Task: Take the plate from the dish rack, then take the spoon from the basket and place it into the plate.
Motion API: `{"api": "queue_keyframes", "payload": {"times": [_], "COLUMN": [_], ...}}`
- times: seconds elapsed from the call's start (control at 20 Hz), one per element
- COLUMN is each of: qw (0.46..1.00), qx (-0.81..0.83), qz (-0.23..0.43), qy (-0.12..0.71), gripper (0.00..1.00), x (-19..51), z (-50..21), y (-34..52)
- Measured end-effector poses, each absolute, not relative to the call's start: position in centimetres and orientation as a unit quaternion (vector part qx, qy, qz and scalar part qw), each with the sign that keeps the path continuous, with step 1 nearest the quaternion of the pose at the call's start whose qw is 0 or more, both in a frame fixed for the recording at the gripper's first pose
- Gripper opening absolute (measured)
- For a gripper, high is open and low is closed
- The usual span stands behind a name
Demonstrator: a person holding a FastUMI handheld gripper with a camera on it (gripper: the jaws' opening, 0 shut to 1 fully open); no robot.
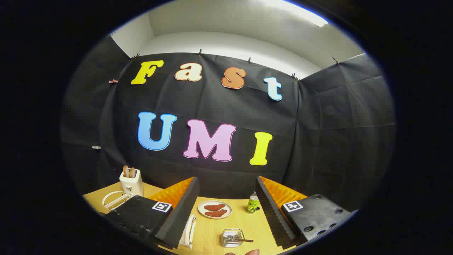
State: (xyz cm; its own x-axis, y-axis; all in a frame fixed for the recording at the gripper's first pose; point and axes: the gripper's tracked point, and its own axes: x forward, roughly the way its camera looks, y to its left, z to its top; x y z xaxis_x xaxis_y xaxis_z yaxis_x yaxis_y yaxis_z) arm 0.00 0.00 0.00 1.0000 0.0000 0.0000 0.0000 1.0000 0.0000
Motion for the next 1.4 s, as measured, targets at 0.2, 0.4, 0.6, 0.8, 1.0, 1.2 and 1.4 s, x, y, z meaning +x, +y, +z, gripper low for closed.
{"api": "queue_keyframes", "payload": {"times": [0.2,0.4,0.6,0.8,1.0,1.2,1.4], "qw": [1.000,1.000,1.000,1.000,0.997,0.972,0.929], "qx": [0.003,-0.003,-0.001,0.002,0.012,0.040,0.070], "qz": [0.000,-0.001,-0.003,-0.005,0.031,0.079,0.099], "qy": [0.009,0.013,0.012,0.018,0.075,0.216,0.351], "gripper": [0.98,0.98,0.98,0.98,0.98,0.98,0.98], "x": [-0.1,-0.4,-0.4,-0.2,0.3,1.4,2.9], "z": [-0.5,-0.7,-0.7,-1.1,-3.5,-9.7,-16.3], "y": [0.3,0.5,0.5,0.6,3.1,7.2,11.3]}}
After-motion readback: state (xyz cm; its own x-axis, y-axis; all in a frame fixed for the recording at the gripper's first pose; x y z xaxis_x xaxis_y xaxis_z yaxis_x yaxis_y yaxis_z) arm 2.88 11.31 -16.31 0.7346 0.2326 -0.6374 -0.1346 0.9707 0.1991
